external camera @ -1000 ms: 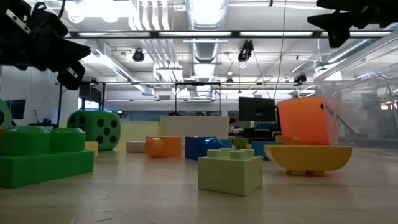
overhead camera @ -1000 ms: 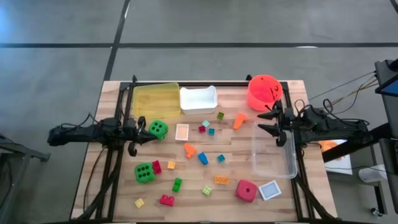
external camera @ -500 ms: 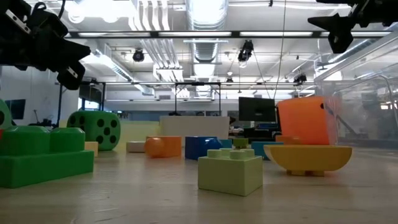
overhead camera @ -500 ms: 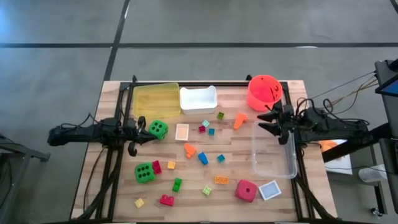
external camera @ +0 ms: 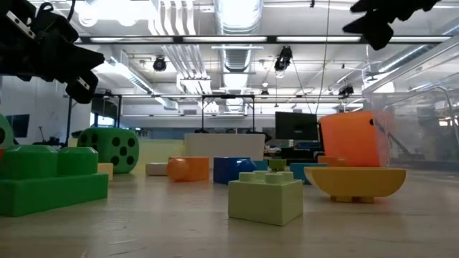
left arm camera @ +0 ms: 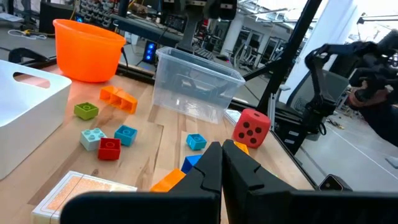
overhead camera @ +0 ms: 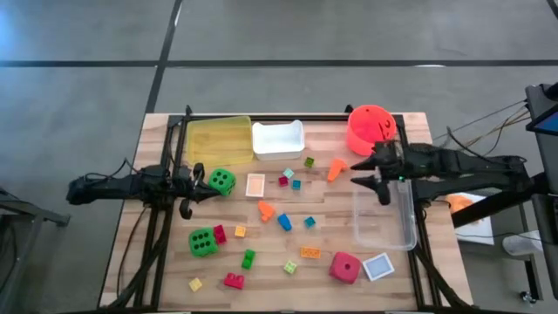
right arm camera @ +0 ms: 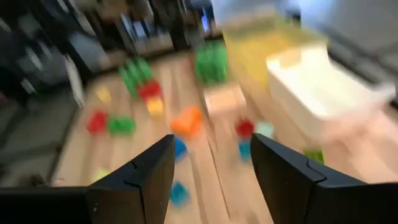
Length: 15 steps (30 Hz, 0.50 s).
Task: Pick & Place Toys
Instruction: Put the orange game piece into the transparent bin
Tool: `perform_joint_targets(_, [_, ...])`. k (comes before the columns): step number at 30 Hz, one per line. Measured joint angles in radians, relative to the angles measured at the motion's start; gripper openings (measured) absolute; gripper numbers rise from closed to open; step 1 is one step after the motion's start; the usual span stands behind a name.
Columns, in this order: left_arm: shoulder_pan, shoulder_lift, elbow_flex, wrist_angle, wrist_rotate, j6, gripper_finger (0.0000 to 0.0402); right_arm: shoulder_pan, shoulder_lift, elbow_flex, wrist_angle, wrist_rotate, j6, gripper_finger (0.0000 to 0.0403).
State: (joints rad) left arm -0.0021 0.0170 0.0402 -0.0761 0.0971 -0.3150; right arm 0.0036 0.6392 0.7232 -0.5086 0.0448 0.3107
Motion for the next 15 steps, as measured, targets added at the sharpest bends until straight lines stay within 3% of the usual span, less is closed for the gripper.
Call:
perform_joint_targets(8, [0.001, 0.0, 0.0, 0.005, -0.005, 0.018, 0.0, 0.0, 0.236, 0.212, -0.261, 0.0, -0.055, 0.0206])
perform_joint_targets(15, [0.002, 0.001, -0.002, 0.057, -0.065, -0.436, 0.0, 0.0, 0.381, 0.345, -0.273, 0.003, -0.101, 0.0206])
